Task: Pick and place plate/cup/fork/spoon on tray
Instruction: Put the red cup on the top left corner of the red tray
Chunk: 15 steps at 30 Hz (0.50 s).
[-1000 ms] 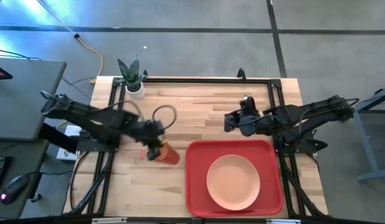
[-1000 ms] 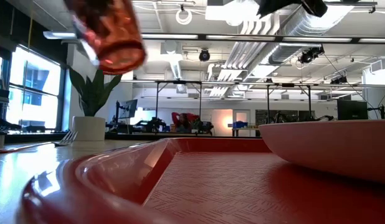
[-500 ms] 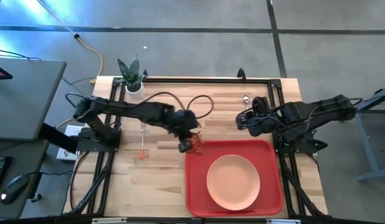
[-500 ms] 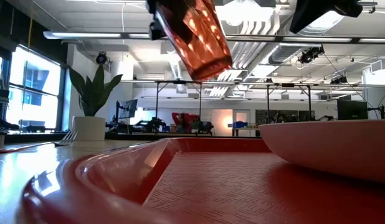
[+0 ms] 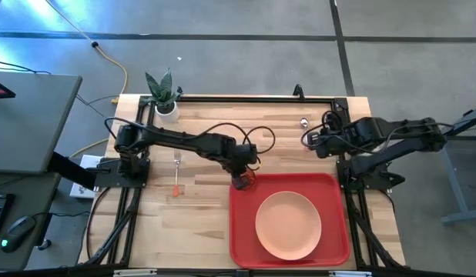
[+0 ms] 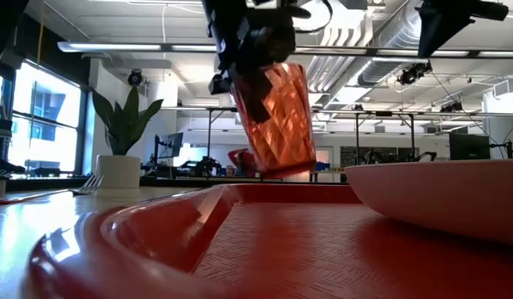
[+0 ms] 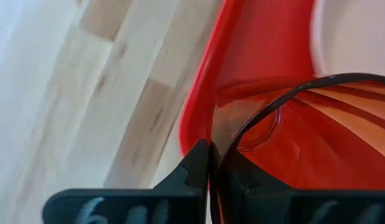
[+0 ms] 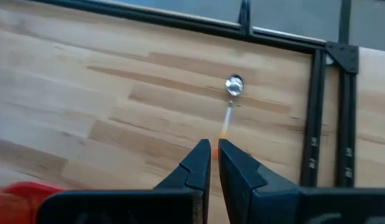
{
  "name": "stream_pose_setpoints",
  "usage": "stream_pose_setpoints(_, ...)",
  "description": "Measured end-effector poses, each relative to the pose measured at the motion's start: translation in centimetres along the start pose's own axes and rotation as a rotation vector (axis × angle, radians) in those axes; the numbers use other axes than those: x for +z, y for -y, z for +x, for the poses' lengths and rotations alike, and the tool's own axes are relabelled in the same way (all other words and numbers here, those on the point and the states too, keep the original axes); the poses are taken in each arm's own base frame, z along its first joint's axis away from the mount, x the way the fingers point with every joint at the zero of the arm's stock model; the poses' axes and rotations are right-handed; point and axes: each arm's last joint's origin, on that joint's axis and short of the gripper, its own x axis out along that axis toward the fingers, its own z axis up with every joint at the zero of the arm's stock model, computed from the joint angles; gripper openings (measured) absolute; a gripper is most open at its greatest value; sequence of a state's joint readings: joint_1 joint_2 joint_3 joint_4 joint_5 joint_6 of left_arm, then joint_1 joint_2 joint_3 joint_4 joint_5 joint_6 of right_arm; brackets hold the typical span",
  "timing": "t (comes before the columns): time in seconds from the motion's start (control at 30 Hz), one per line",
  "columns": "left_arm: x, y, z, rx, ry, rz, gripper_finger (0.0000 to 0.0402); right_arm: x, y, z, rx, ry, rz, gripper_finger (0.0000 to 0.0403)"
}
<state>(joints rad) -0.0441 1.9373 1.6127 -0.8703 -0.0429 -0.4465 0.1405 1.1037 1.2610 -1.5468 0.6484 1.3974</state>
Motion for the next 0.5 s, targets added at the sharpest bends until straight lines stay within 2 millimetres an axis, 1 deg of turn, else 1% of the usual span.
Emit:
stream_pose_setpoints(0.1,-0.2,0.2,0.5,-0.008,-0.023,-0.074,0.0007,0.3,0.1,0.2,-0.013,-0.010,-0.030,0.0024)
stream_pose_setpoints(0.33,-0.5,0.7,0.6,-0.010,-0.033,-0.207,0.0007,0.5,0.2,0.4,-0.024,-0.011,-0.073,0.0024)
stream_pose_setpoints(0.43,-0.5,0.7,1.3,-0.005,-0.053,-0.240,0.0007,0.4,0.1,0.3,-0.022,-0.011,-0.072,0.0024)
stream_pose_setpoints(0.5,-0.6,0.7,1.3,-0.008,-0.069,-0.240,0.0007,0.3,0.1,0.3,-0.017,-0.011,-0.074,0.0024)
